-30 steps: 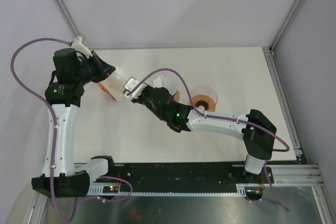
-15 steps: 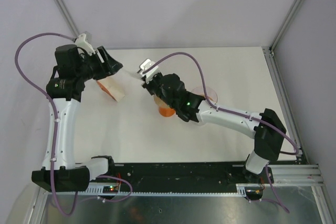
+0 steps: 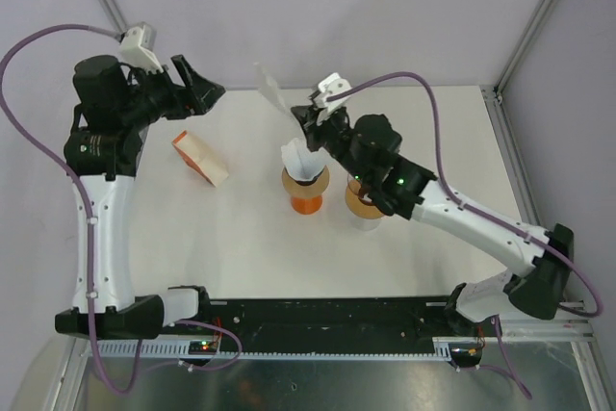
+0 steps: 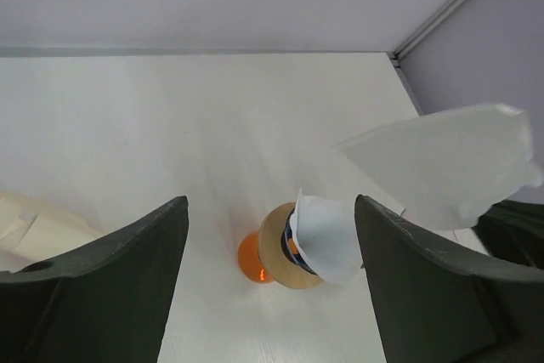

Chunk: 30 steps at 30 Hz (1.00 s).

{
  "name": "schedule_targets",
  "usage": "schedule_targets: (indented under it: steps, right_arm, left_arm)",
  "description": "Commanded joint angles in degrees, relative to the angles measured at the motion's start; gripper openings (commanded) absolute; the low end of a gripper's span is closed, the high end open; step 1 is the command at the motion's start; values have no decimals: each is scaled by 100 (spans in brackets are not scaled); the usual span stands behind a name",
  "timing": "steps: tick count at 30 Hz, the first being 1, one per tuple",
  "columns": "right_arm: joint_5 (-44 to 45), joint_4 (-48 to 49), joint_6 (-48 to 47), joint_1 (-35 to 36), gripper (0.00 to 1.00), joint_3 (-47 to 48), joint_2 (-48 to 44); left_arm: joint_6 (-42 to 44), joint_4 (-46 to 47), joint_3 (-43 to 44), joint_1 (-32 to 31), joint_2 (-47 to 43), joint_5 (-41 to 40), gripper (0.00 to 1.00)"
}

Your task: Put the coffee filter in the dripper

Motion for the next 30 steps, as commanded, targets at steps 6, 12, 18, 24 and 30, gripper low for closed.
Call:
schedule_targets:
  steps: [6, 12, 18, 24, 30]
  right_arm:
    - [793, -1065, 409, -233, 0, -409, -1450]
    - [869, -2513, 1468, -587, 0, -555, -2315]
    - [1204, -3861, 2157, -625, 0, -558, -2837]
    - [1514, -4371, 2420, -502, 0, -587, -2918]
    - [1597, -4386, 2474, -374, 0, -674, -2779]
  left_arm:
    - [830, 99, 806, -1985, 498, -400, 79]
    - [1584, 88, 1092, -3575, 993, -1008, 77]
    - [1570, 93, 1596, -4485, 1598, -1245, 76]
    - [1155, 101, 2098, -4893, 2187, -1109, 78]
    - [968, 101, 2478, -4970, 2642, -1063, 71]
